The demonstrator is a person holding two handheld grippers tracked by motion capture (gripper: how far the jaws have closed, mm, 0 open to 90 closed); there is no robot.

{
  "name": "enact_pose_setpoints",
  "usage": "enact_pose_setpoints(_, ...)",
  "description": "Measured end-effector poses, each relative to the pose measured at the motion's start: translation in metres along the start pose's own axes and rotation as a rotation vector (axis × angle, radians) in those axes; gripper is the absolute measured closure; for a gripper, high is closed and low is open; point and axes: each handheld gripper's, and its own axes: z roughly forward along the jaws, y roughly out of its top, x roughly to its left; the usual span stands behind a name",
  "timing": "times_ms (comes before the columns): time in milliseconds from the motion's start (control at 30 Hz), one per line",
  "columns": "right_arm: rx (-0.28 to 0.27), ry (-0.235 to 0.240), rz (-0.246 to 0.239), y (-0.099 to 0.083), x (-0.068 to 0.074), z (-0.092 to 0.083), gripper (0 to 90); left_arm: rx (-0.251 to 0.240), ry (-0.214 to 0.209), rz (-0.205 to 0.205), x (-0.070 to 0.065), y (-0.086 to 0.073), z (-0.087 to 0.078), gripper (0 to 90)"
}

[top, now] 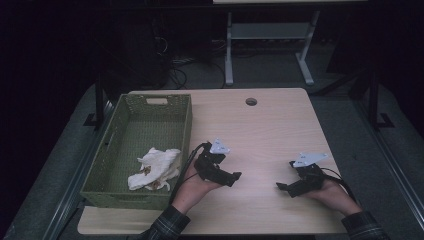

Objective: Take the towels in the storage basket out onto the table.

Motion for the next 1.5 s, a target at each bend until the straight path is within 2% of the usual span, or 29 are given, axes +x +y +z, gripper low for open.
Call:
enact_pose_setpoints(433, 0.0, 0.0, 0.0, 0.0, 0.0, 0.0, 1.8, -0.007, -0.018, 0.013, 0.003, 0.009, -0.007, 13.5)
enact_pose_setpoints(833, 0.0, 0.0, 0.0, 0.0, 0.0, 0.0, 1.8, -0.021, -0.022, 0.012, 0.004, 0.013, -0.013, 13.5)
enact_pose_setpoints(933, 0.0, 0.0, 0.0, 0.0, 0.0, 0.0, 1.8, -0.031, -0.018, -0.002, 0.005, 0.014, -0.016, 13.5)
enact_pose_setpoints(1100, -0.001, 0.0, -0.002, 0.0, 0.0, 0.0, 1.8, -0.04, -0.016, -0.02, 0.01, 0.015, -0.02, 13.5)
enact_pose_setpoints(1133, -0.001, 0.0, 0.0, 0.0, 0.0, 0.0, 1.8, -0.032, -0.012, -0.008, 0.012, 0.016, -0.021, 13.5)
enact_pose_setpoints(1500, -0.001, 0.0, 0.0, 0.0, 0.0, 0.0, 1.7, -0.045, 0.002, -0.023, 0.025, 0.025, -0.038, 13.5)
